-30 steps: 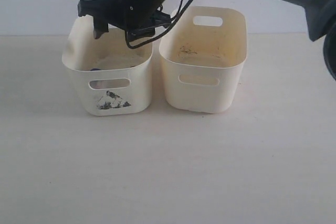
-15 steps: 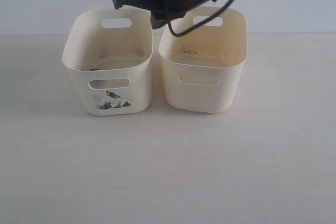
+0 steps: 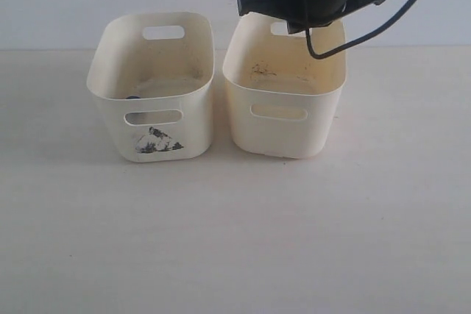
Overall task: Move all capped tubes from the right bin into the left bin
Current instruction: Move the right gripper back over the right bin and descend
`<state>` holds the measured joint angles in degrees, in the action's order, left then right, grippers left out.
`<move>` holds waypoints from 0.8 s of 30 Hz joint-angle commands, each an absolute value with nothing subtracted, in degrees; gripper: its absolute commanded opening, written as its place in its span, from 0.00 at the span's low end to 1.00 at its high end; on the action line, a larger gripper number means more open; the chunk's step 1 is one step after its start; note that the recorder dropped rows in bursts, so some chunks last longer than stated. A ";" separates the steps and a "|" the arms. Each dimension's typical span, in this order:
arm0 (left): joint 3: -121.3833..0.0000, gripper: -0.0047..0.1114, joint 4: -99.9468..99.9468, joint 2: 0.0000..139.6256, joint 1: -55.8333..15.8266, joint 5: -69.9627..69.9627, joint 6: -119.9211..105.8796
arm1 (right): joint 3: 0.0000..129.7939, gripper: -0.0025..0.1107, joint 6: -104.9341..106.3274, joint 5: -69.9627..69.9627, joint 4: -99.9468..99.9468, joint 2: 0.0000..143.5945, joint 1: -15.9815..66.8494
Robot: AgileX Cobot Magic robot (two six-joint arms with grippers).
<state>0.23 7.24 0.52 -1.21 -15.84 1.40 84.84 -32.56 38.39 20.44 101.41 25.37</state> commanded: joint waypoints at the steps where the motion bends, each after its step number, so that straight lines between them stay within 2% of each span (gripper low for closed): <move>1: 0.00 0.08 6.86 0.41 -1.14 -14.98 2.06 | 84.62 0.02 -33.11 37.41 22.60 100.61 24.55; 16: 0.00 0.08 6.86 0.41 -1.14 -14.98 2.06 | 85.53 0.03 -35.00 40.58 29.07 103.90 24.55; 18: 0.00 0.08 6.86 0.41 -1.14 -14.98 2.06 | 87.67 0.10 -35.20 43.99 27.74 106.03 24.55; 22: 0.00 0.08 6.86 0.41 -1.14 -14.98 2.06 | 93.79 0.37 -33.87 49.35 27.05 109.93 24.55; 24: 0.00 0.08 6.86 0.41 -1.14 -14.98 2.06 | 96.78 0.43 -32.98 49.93 25.95 111.59 24.55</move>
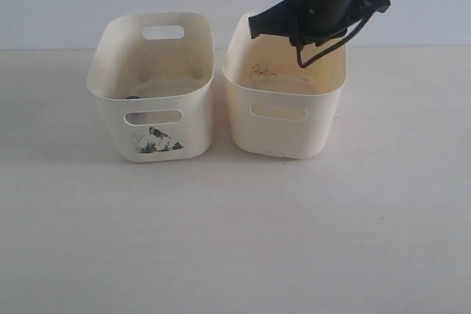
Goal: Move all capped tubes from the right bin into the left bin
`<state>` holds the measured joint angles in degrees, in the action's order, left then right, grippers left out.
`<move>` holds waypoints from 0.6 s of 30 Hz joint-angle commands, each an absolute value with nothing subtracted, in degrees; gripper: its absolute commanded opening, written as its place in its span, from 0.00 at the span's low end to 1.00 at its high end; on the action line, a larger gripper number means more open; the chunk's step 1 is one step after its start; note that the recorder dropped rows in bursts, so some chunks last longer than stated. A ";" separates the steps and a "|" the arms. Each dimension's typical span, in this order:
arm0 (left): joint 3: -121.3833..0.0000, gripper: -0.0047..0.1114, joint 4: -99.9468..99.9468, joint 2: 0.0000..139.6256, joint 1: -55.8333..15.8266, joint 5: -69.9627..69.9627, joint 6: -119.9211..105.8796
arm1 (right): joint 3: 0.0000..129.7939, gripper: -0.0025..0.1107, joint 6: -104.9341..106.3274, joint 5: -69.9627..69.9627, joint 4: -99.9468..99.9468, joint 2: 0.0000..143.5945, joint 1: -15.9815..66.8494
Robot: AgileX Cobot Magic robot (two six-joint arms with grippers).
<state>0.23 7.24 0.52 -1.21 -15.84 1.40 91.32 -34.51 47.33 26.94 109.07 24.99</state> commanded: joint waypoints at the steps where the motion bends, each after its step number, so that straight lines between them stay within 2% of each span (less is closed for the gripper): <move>1: 0.00 0.08 6.86 0.41 -1.14 -14.98 2.06 | 97.75 0.42 -32.84 50.43 25.26 112.32 24.55; 5: 0.00 0.08 6.86 0.41 -1.14 -14.98 2.06 | 100.53 0.37 -33.03 53.92 21.65 116.13 24.55; 18: 0.00 0.08 6.86 0.41 -1.14 -14.98 2.06 | 101.39 0.37 -30.96 56.04 10.87 118.05 24.55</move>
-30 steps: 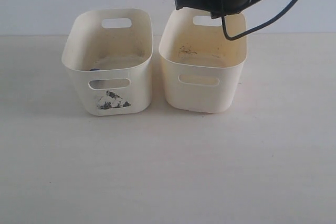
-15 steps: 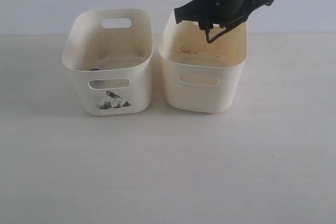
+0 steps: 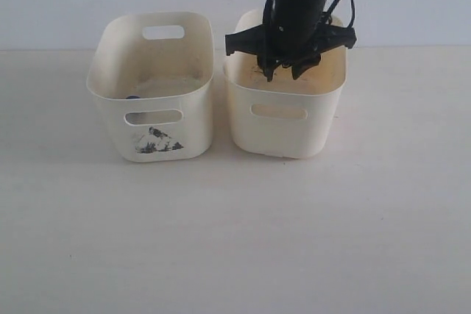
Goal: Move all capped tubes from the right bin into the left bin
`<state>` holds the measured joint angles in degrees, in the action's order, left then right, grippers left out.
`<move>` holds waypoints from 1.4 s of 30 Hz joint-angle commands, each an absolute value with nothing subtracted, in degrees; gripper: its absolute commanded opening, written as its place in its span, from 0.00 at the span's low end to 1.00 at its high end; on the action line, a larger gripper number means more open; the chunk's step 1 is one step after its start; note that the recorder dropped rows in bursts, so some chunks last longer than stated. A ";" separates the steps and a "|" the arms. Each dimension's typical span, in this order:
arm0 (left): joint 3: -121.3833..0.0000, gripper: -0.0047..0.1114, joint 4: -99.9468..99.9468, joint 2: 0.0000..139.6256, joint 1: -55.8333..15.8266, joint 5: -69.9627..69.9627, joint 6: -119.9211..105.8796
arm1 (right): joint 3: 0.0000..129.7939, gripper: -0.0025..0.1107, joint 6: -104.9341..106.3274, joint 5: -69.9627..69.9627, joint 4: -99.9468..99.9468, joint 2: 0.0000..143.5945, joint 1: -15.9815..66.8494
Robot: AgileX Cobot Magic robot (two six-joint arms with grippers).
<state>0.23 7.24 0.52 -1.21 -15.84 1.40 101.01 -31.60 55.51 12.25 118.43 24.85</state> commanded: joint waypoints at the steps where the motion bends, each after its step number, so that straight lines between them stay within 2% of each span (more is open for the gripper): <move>1: 0.00 0.08 6.86 0.41 -1.14 -14.98 2.06 | 101.39 0.37 -31.17 56.32 10.71 118.08 24.55; 8: 0.00 0.08 6.86 0.41 -1.14 -14.98 2.06 | 101.39 0.37 -33.95 56.65 9.91 118.48 24.55; 18: 0.00 0.08 6.86 0.41 -1.14 -14.98 2.06 | 101.26 0.37 -33.57 69.96 13.96 118.65 23.30; 33: 0.00 0.08 6.86 0.41 -1.14 -14.98 2.06 | 101.26 0.37 -30.73 69.96 27.03 118.65 22.81; 42: 0.00 0.08 6.86 0.41 -1.14 -14.98 2.06 | 102.04 0.37 -34.21 69.96 21.11 117.76 22.81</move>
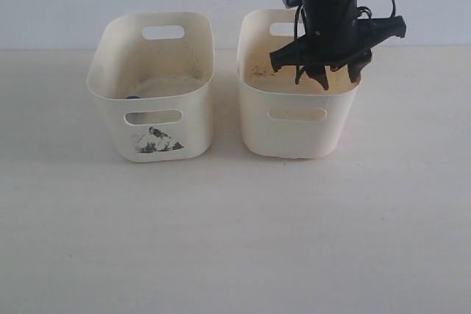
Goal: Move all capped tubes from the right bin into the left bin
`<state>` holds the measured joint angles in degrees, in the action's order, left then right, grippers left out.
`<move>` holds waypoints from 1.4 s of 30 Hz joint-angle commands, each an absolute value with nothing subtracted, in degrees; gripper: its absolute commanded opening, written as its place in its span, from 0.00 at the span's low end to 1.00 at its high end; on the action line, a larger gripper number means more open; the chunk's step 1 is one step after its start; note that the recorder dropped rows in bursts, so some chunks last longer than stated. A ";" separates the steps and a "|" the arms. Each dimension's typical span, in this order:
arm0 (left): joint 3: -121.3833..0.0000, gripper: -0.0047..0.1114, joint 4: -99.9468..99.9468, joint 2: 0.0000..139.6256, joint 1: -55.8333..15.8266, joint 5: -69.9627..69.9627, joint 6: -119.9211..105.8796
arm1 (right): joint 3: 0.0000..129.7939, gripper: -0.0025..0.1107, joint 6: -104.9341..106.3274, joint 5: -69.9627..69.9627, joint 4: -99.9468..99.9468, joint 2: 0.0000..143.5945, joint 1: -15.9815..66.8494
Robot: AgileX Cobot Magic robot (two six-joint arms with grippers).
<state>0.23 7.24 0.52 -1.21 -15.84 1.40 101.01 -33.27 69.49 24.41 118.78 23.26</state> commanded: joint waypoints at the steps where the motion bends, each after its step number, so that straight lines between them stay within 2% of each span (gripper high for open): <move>1: 0.00 0.08 6.86 0.41 -1.14 -14.98 2.06 | 102.63 0.37 -34.21 68.93 19.82 117.76 22.81; 13: 0.00 0.08 6.86 0.41 -1.14 -14.98 2.06 | 107.56 0.37 -34.83 61.86 15.57 119.33 23.04; 20: 0.00 0.08 6.86 0.41 -1.14 -14.98 2.06 | 113.95 0.37 -34.30 69.96 15.46 124.26 23.17; 28: 0.00 0.08 6.86 0.41 -1.14 -14.98 2.06 | 120.55 0.37 -32.53 69.96 16.76 129.12 23.01; 30: 0.00 0.08 6.86 0.41 -1.14 -14.98 2.06 | 120.55 0.41 -32.64 69.96 15.60 129.24 22.94; 32: 0.00 0.08 6.86 0.41 -1.14 -14.98 2.06 | 120.55 0.55 -32.81 69.96 14.66 129.72 22.94; 42: 0.00 0.08 6.86 0.41 -1.14 -14.98 2.06 | 118.70 0.54 -33.46 69.96 16.84 131.70 22.80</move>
<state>0.23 7.24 0.52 -1.21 -15.84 1.40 120.15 -33.36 69.73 14.84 131.56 23.36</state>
